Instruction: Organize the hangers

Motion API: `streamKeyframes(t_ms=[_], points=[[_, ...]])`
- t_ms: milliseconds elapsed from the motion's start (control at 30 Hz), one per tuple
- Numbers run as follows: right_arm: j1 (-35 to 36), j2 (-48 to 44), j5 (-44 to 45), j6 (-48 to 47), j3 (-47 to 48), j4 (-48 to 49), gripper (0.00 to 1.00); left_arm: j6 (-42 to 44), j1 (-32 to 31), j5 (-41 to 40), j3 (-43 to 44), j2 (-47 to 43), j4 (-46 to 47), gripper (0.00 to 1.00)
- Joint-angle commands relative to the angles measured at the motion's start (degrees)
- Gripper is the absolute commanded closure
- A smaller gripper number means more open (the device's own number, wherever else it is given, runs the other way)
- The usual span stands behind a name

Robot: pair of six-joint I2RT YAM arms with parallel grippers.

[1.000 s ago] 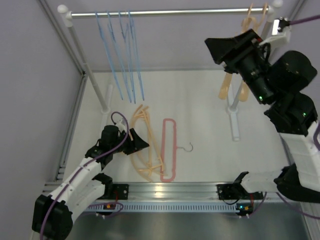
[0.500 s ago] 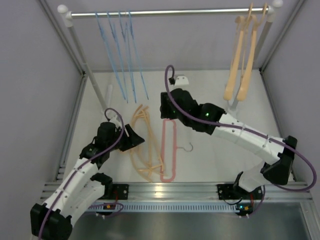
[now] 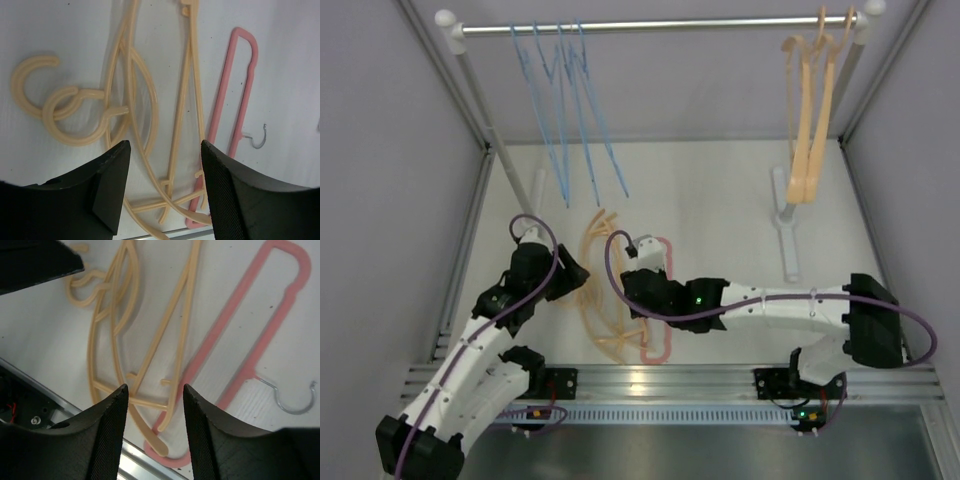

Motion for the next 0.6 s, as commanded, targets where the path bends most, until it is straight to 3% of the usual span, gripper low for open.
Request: streamKeyframes(t_ms=[0, 267, 567], points=[[3.1, 3.8, -2.4, -0.8, 0.2, 11.1, 0.54, 0.2, 0.1, -3.7, 3.4, 0.6, -0.7, 0.37], [4.1, 12.8, -9.1, -3.6, -1.3, 22.1, 0.56, 1.7, 0.5, -4.5, 5.3, 1.1, -0.7, 0.35], [4.9, 20.5, -9.4, -4.3, 1.1, 23.1, 0.58, 1.9, 0.7, -4.2, 5.0, 0.6, -0.8, 0.34]])
